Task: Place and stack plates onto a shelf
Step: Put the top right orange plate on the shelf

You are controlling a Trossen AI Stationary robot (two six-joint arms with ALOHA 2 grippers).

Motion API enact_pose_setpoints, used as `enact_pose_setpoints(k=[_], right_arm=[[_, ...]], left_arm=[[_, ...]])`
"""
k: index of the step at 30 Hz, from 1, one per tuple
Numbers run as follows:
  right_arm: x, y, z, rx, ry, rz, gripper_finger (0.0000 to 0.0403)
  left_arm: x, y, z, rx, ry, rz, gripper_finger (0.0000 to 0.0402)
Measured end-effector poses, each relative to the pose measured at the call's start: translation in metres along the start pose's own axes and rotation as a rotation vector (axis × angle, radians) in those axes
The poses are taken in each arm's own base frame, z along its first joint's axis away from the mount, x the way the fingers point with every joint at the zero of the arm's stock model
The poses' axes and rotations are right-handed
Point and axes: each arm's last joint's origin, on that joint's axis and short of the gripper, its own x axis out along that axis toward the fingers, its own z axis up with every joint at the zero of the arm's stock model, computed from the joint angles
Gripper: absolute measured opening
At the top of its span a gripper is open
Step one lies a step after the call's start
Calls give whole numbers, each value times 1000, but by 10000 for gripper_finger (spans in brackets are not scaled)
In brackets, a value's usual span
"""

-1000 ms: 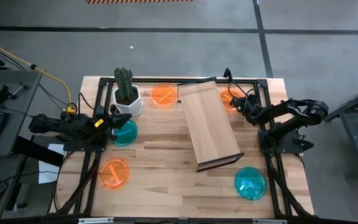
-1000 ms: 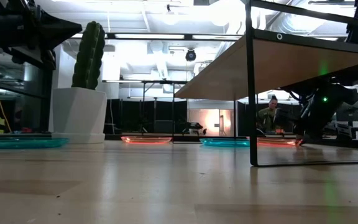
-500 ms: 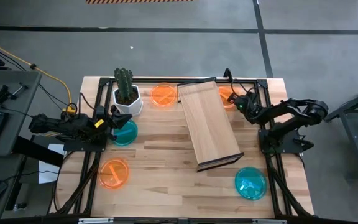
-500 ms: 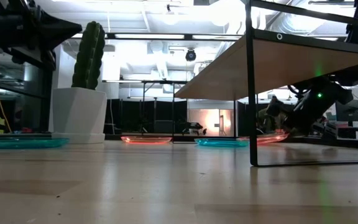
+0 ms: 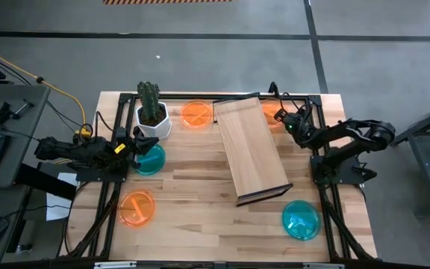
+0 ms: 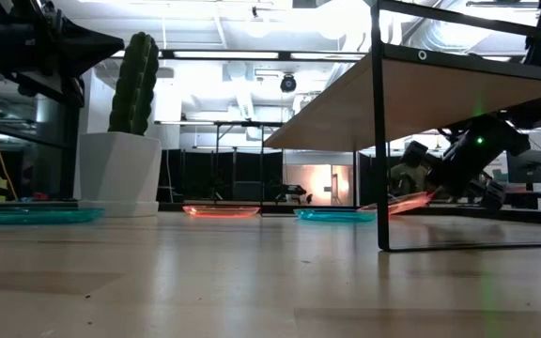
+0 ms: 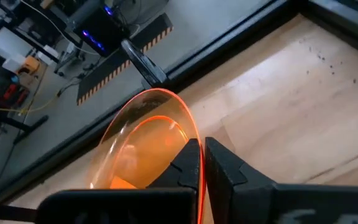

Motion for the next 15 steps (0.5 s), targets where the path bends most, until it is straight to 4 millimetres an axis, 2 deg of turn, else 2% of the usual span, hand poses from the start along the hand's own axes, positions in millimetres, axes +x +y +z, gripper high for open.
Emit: enact_pose_setpoints(k=[7,15], right_arm=[[-12,6,15,5,-57,21,0],[-31,3,33,-12,-120,-13,0]], left_arm=[[0,0,0,0,0,0,0],[0,0,0,-6,0,0,0]])
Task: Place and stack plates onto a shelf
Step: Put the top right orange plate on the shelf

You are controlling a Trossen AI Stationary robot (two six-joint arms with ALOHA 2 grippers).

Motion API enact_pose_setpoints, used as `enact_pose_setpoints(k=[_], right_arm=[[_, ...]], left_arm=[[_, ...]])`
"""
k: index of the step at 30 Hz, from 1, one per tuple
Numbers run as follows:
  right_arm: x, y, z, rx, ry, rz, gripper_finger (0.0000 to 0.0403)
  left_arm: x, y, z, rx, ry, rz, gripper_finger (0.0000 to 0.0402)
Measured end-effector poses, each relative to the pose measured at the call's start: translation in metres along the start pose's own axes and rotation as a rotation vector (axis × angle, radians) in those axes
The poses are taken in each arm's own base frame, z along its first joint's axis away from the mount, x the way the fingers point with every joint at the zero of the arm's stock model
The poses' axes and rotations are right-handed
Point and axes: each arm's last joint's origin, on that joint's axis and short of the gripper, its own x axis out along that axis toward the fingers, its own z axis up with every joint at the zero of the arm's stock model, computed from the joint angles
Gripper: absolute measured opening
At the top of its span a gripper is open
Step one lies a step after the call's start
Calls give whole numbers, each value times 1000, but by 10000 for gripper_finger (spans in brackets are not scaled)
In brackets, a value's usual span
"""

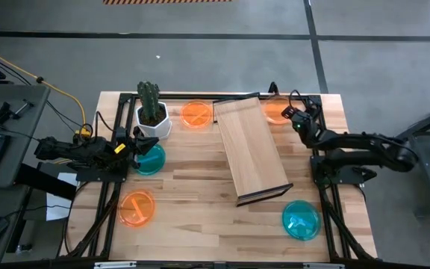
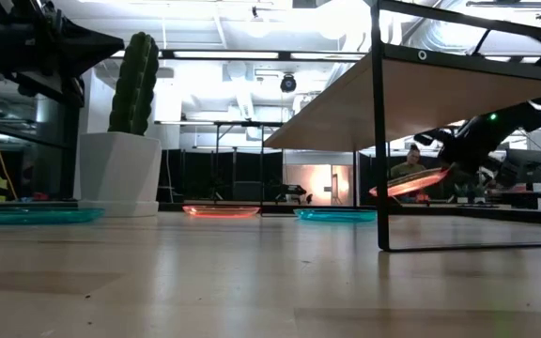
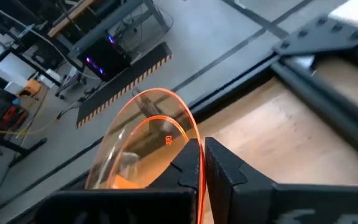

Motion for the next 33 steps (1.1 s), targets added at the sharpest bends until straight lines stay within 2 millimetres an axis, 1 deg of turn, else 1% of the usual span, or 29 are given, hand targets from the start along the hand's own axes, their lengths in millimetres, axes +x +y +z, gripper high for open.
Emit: enact_pose_setpoints(k=[5,16,19,23,27,33], right_arm=[[-11,2,15,18,-49,43,0],[-36,10,47,53,-159,205,0],[-44,16,59,62,-187,254,0],[-53,27,70,41,-168,350,0],[-60,41,74,-7,-105,453,0],[-69,61,66,-114,16,596,0]], left_arm=[[0,0,0,0,0,0,0],[0,0,0,-2,0,0,0],[0,0,0,-2,0,0,0],[0,0,0,-2,-1,0,0],[0,0,0,-2,-1,0,0],[0,0,0,-2,-1,0,0]])
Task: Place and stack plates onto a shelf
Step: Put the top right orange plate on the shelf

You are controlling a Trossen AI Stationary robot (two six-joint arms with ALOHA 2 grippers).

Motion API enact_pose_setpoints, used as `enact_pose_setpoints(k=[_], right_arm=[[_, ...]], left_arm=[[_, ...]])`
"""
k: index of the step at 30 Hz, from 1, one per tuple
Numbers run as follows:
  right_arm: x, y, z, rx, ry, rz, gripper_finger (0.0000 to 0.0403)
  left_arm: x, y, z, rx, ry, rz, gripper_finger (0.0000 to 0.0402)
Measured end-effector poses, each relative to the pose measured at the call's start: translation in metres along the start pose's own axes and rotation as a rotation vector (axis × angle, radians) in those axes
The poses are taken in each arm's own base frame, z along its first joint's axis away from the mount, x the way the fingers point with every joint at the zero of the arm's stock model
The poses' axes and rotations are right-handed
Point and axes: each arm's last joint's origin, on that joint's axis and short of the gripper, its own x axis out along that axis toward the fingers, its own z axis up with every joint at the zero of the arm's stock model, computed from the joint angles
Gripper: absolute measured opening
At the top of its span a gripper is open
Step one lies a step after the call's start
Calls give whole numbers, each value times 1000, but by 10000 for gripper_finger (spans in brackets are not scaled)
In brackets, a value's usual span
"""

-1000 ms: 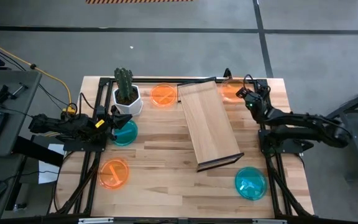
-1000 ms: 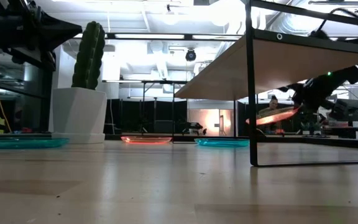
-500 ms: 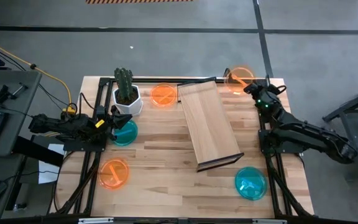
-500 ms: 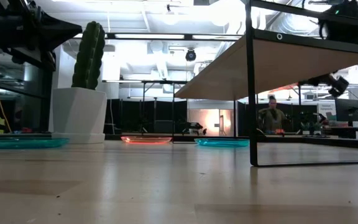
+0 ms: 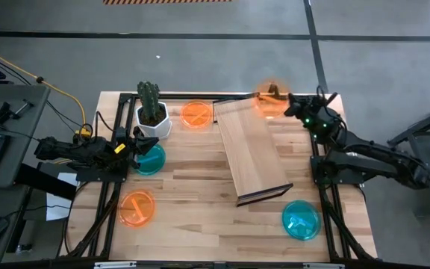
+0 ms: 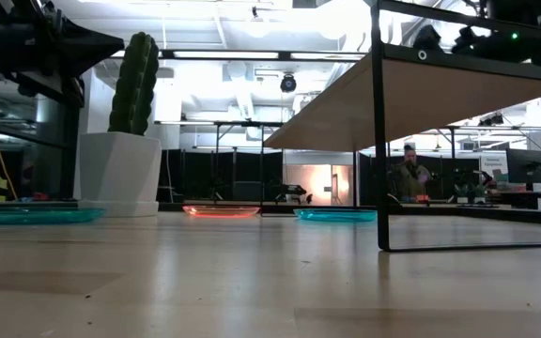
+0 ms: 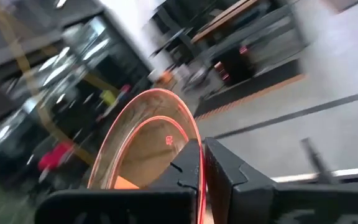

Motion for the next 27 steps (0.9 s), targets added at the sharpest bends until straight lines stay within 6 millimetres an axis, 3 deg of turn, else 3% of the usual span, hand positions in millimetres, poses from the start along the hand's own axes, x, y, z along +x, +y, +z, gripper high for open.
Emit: enact_pose_setpoints(k=[7,15,27], right_arm=[[5,31,-17,-88,178,159,0],[21,59,-41,-164,278,149,0],[32,69,-43,-199,322,102,0]], left_arm=[[0,0,0,0,0,0,0],[0,0,0,-1,0,0,0],[0,0,-1,0,6,-3,0]])
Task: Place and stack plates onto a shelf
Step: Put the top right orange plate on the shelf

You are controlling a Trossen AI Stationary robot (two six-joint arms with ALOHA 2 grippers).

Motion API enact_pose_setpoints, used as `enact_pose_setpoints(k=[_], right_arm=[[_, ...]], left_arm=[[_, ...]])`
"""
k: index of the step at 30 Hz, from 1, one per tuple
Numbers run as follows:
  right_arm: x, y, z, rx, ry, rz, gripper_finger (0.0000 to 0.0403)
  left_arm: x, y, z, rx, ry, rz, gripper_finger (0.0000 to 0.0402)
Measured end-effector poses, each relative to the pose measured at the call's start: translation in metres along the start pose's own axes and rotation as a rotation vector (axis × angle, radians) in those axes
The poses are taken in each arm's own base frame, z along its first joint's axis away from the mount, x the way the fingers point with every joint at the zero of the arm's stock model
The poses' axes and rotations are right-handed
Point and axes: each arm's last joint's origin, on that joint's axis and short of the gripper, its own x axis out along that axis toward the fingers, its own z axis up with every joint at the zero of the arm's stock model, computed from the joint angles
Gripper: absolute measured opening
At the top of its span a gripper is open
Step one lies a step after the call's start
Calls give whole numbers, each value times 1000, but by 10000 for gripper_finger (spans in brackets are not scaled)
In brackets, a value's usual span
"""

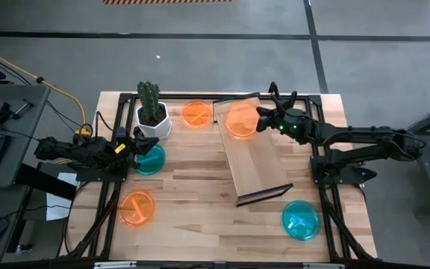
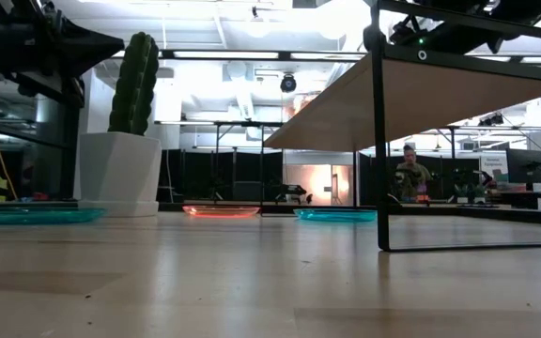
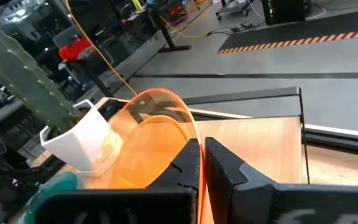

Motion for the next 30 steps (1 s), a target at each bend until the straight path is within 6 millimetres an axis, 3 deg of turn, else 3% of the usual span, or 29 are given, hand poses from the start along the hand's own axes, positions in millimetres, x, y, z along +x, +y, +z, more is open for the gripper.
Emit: enact_pose_setpoints(k=[15,30], right_arm=[[24,-8,-16,14,15,-129,0],[25,-8,-16,39,42,-89,0]], left_arm=[[0,0,0,-2,4,-14,0],[0,0,0,0,5,-14,0]])
